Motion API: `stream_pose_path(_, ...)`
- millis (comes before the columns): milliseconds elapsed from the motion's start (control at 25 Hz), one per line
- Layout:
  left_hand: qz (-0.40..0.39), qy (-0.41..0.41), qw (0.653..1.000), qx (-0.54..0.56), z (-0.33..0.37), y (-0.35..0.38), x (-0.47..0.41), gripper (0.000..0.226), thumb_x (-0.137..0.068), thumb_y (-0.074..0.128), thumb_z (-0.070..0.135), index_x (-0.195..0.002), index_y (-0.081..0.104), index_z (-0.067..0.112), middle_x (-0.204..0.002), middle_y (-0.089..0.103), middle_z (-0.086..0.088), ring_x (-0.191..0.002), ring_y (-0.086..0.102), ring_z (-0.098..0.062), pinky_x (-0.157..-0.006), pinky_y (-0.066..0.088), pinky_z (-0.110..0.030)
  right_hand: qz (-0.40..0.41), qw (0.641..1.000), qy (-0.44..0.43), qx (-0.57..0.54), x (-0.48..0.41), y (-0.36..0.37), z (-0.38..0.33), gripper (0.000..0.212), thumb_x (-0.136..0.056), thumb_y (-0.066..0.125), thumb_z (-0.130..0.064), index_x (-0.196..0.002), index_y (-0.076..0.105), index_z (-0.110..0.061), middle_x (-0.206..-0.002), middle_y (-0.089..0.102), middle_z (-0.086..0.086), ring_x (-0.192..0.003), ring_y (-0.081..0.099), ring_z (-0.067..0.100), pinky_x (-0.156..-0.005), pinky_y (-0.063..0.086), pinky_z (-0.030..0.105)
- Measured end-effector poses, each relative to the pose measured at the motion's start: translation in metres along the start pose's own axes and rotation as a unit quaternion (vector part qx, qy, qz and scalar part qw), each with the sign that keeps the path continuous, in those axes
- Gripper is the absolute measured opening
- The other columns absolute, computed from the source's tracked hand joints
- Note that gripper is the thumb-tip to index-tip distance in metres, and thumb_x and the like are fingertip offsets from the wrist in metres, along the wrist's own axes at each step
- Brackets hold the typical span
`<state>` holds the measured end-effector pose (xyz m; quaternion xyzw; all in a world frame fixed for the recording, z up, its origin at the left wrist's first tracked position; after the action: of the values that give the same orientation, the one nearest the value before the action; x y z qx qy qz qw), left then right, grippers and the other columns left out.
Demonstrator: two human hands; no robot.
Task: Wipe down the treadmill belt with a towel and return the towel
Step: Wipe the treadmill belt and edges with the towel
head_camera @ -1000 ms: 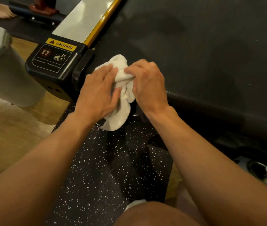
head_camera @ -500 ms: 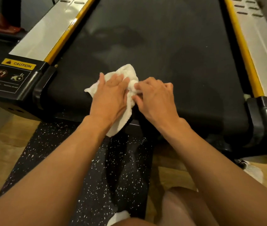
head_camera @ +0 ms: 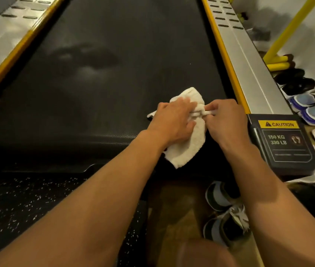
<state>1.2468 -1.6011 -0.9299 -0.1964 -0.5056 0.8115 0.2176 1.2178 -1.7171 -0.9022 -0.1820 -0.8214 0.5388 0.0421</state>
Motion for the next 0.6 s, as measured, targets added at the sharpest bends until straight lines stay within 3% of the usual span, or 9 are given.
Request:
stream_pose_path(80, -0.01, -0.015, 0.997, 0.069, -0.008, -0.002, -0.002, 0.053, -0.084, 0.054, 0.039, -0.135, 0.049, 0.022, -0.128, 0.057, 0.004, -0.118, 0.053, -0.018, -0.104, 0.033, -0.041, -0.004, 1.0, 0.001, 0.016, -0.003, 0.0, 0.0, 0.022, -0.085, 0.062, -0.01, -0.102, 0.07, -0.021, -0.098, 0.07, 0.004, -0.095, 0.062, 0.027, -0.092, 0.045, 0.045)
stream_pose_path(240, -0.004, -0.014, 0.996, 0.093, -0.01, -0.007, 0.003, 0.057, -0.078, 0.057, 0.043, -0.131, 0.054, 0.022, -0.122, 0.062, 0.006, -0.113, 0.058, -0.015, -0.102, 0.038, -0.042, -0.007, 0.995, -0.044, 0.09, 0.011, 0.007, -0.016, 0.026, -0.088, 0.052, -0.011, -0.113, 0.057, -0.018, -0.11, 0.057, 0.008, -0.102, 0.052, 0.029, -0.089, 0.036, 0.042)
stream_pose_path(360, 0.018, 0.01, 0.996, 0.085, -0.002, -0.005, 0.011, 0.052, -0.08, 0.059, 0.038, -0.129, 0.056, 0.022, -0.119, 0.062, 0.005, -0.113, 0.057, -0.014, -0.1, 0.036, -0.04, -0.01, 0.994, -0.052, 0.095, 0.024, 0.009, -0.008, 0.03, -0.089, 0.047, -0.013, -0.118, 0.049, -0.019, -0.118, 0.048, 0.008, -0.108, 0.043, 0.028, -0.087, 0.032, 0.041)
stream_pose_path(600, 0.052, -0.036, 0.998, 0.003, 0.011, -0.004, 0.023, 0.044, -0.089, 0.056, 0.037, -0.131, 0.05, 0.026, -0.134, 0.051, 0.003, -0.122, 0.045, -0.018, -0.093, 0.03, -0.037, -0.013, 0.995, -0.057, 0.081, 0.027, 0.011, 0.0, 0.028, -0.088, 0.05, -0.011, -0.115, 0.057, -0.017, -0.116, 0.052, 0.008, -0.106, 0.046, 0.029, -0.081, 0.031, 0.035)
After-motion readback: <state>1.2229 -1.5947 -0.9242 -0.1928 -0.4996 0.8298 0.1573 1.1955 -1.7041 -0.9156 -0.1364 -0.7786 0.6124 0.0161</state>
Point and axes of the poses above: each hand's wrist, its own x-axis away from the middle knuckle, its own y-axis out of the palm, z = x × y, the point moved 9 cm from there along -x, towards the middle knuckle
